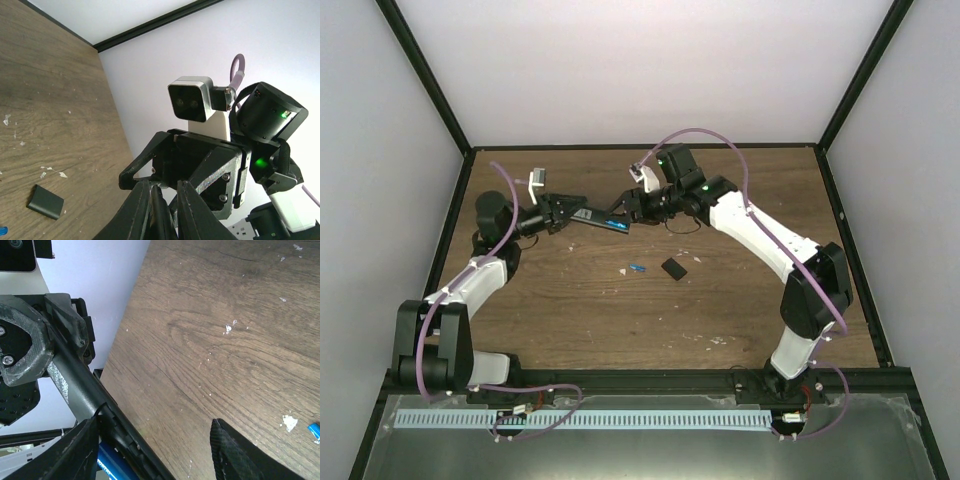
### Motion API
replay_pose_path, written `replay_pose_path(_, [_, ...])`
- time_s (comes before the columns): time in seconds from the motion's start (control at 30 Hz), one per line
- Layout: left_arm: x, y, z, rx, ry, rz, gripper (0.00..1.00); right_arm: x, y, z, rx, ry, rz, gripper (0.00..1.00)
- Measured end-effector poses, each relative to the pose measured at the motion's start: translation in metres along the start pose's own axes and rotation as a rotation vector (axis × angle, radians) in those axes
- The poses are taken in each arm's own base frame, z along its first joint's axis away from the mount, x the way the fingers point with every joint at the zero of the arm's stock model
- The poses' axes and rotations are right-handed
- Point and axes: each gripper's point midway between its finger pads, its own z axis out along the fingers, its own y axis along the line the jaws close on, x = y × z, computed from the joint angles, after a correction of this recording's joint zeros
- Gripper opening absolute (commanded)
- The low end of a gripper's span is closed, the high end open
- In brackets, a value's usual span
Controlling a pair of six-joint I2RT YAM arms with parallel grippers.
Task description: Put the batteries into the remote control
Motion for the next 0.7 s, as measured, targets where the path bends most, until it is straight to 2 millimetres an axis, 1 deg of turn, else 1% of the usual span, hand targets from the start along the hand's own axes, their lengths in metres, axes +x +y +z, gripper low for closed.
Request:
replay_pose_path(0.37, [-0.0002, -0.0006, 0.0, 0.002, -0.001, 0.045, 0.0, 0.0007, 0.0, 0.0002, -0.002, 0.004, 0.031, 0.59])
replay_pose_path(0.7, [-0.0009, 0.0025, 0.0004, -0.006, -0.005, 0.065, 0.0, -0.0012, 0.0024, 0.0041, -0.023, 0.014, 0.049, 0.6])
